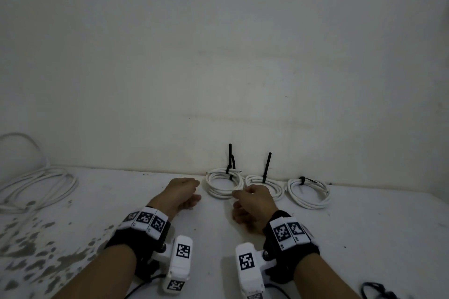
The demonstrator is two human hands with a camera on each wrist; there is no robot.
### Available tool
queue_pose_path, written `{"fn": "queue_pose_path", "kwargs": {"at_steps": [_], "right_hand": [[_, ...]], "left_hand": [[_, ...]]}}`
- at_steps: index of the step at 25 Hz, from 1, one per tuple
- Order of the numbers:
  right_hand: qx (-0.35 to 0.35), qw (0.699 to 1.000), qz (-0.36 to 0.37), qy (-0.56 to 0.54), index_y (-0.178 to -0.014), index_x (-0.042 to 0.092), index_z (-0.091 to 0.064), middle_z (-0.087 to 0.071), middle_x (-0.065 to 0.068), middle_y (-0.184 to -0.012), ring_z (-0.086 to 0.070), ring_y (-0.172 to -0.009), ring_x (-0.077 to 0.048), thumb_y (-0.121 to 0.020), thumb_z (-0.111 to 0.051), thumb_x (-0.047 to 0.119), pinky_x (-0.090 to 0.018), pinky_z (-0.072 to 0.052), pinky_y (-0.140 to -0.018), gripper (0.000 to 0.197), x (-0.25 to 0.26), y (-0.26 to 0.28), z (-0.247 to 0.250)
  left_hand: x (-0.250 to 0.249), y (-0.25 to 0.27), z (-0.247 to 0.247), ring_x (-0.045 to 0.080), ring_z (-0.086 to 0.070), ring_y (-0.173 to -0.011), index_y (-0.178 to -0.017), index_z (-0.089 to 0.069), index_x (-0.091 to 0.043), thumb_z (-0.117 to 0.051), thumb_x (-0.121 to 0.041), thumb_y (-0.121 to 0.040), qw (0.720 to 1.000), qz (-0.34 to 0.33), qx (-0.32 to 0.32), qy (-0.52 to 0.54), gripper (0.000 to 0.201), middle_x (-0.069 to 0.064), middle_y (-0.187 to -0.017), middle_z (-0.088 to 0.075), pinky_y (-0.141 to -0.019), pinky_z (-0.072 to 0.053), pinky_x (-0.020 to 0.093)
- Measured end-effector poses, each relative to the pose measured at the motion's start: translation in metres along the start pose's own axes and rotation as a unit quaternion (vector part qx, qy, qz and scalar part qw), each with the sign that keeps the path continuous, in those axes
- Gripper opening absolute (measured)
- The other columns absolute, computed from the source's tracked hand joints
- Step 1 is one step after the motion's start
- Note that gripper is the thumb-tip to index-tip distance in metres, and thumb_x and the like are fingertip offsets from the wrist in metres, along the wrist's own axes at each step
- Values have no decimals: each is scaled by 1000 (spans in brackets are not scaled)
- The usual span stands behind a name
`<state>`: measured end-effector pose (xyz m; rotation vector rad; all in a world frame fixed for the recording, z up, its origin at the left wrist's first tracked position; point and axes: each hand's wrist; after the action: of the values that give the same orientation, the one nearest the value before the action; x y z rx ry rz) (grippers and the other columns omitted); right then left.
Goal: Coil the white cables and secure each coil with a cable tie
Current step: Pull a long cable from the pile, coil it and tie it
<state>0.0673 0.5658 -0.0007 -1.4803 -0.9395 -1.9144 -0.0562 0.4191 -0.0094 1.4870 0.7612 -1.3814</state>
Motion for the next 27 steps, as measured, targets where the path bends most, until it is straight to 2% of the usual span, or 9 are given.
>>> {"fn": "queue_pose_path", "kwargs": {"at_steps": [4, 6, 11, 14, 16, 19, 21, 24, 27], "right_hand": [[101, 985, 22, 136, -86, 6, -57, -65, -14, -75, -59, -51, -25, -94, -62, 16, -30, -50, -49, 13, 19, 41, -9], [156, 959, 57, 228, -87, 9, -59, -67, -11, -77, -63, -55, -24, -94, -63, 20, -32, -54, -53, 14, 31, 67, -21], [202, 896, 191, 346, -86, 10, -62, -71, -10, -77, -65, -56, -21, -92, -66, 25, -32, -58, -56, 17, 58, 143, -75], [303, 815, 246, 428, -93, 13, -68, -74, -10, -87, -70, -70, -24, -92, -68, 31, -32, -60, -63, 18, 68, 194, -120], [370, 730, 285, 499, -105, 21, -71, -69, -1, -99, -69, -92, -26, -89, -71, 36, -34, -57, -77, 22, 67, 224, -154], [432, 600, 316, 594, -128, 32, -63, -59, 4, -122, -57, -115, -20, -81, -78, 42, -30, -44, -93, 51, 50, 254, -205], [458, 566, 320, 606, -126, 28, -65, -62, -2, -124, -60, -111, -22, -77, -84, 37, -26, -46, -87, 53, 41, 257, -232], [472, 544, 322, 615, -106, 20, -76, -73, -2, -103, -64, -92, -16, -81, -80, 25, -17, -44, -65, 26, 42, 250, -252], [479, 490, 302, 663, -107, 11, -73, -73, -6, -104, -64, -93, -19, -91, -64, 17, -23, -49, -73, 19, 49, 247, -256]], "left_hand": [[-7, 52, 40, 21, -67, -86, -116, -62, -8, -62, -24, -94, 998, 8, 26, -57, 27, 8, -111, -65, -59, -51, 28], [-14, 81, 69, 19, -70, -91, -112, -66, -13, -65, -27, -92, 996, -6, 22, -88, 24, 3, -110, -68, -62, -54, 27], [-31, 158, 149, 17, -70, -88, -106, -72, -17, -64, -29, -94, 994, -30, -24, -102, 19, 2, -108, -72, -65, -53, 26], [-34, 203, 204, 15, -70, -84, -107, -72, -17, -67, -32, -91, 992, -50, -43, -106, 23, 2, -107, -72, -63, -51, 25], [-28, 229, 242, 13, -69, -81, -109, -72, -15, -71, -33, -88, 991, -54, -54, -113, 27, 2, -106, -72, -64, -51, 24], [-11, 261, 295, 13, -68, -89, -112, -71, -18, -68, -28, -91, 984, -28, -49, -170, 24, 1, -111, -72, -69, -52, 23], [3, 278, 320, 13, -68, -96, -114, -70, -22, -65, -21, -93, 970, -4, -18, -241, 22, -3, -110, -72, -72, -54, 23], [23, 291, 340, 9, -66, -100, -116, -68, -25, -69, -16, -89, 950, 38, 47, -307, 29, -6, -105, -74, -82, -56, 25], [34, 293, 339, 6, -63, -101, -118, -68, -30, -81, -23, -78, 938, 44, 69, -337, 42, -5, -112, -67, -85, -54, 22]]}}
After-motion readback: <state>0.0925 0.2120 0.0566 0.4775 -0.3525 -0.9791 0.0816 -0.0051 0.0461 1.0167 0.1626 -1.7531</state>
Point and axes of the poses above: each hand's wrist, its own y-axis away from the middle knuckle, its own z-axis out of the back of the hand, x = y × z
